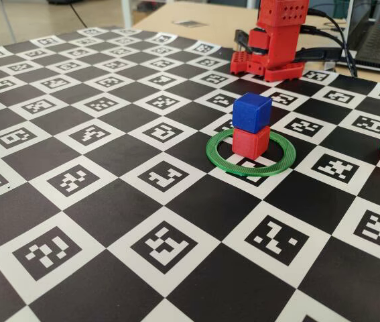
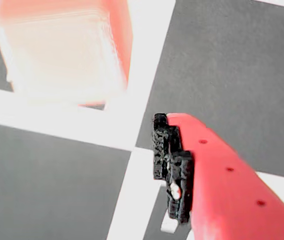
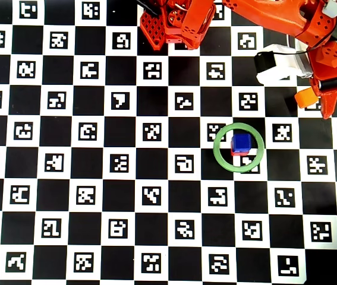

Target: Grab the red cube then put it in the green circle then put the blue cube on top and finally the orange cube on top

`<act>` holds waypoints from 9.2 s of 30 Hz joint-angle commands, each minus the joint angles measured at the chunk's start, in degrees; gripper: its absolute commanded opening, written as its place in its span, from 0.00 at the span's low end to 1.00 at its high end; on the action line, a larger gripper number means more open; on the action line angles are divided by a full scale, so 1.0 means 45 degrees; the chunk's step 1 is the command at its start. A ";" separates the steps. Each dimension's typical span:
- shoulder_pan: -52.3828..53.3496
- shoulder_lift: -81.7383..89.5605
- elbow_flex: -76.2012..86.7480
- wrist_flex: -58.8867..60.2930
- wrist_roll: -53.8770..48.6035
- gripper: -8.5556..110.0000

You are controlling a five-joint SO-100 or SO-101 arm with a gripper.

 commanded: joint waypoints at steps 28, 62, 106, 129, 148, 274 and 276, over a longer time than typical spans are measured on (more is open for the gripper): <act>0.0020 -0.0410 0.0918 -0.1699 -0.0625 0.43; 0.0293 -0.0918 -0.0547 -0.1230 -0.1914 0.42; 0.0410 -0.1152 -0.0801 -0.0996 -0.2129 0.13; 0.1797 -0.0879 -0.4785 0.2051 -0.3242 0.11; 0.7773 0.1309 -0.7734 0.7949 -0.6387 0.11; 0.7949 0.2148 -0.0547 0.2852 -0.4980 0.11; 0.7949 0.2129 -0.0527 0.2812 -0.5000 0.11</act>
